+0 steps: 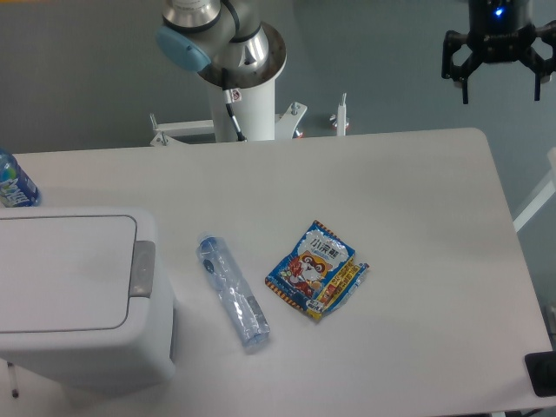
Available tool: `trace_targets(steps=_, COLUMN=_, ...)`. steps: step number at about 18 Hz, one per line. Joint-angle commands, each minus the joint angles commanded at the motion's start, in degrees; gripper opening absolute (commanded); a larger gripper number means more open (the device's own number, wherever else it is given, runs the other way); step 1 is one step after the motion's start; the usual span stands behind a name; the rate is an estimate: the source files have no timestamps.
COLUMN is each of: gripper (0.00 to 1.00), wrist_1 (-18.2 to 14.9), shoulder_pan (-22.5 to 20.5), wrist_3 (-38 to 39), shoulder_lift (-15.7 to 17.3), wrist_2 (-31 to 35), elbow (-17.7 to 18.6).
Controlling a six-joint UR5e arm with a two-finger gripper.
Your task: Open the trash can
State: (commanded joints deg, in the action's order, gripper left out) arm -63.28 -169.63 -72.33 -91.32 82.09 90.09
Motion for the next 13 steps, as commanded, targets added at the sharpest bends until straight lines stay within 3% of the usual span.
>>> trace_targets(steps=5, gripper=1.0, wrist_1=0.0, shoulder_pan=0.2, wrist_3=0.3, shoulder_lift=0.0, wrist_2=-0.1, elbow=-0.4)
trace_targets(steps=13, gripper=1.0, wrist_1=0.0, shoulder_pan=5.0, wrist_3=19.0, shoulder_lift=-1.1, wrist_2=-1.1, elbow=-2.5)
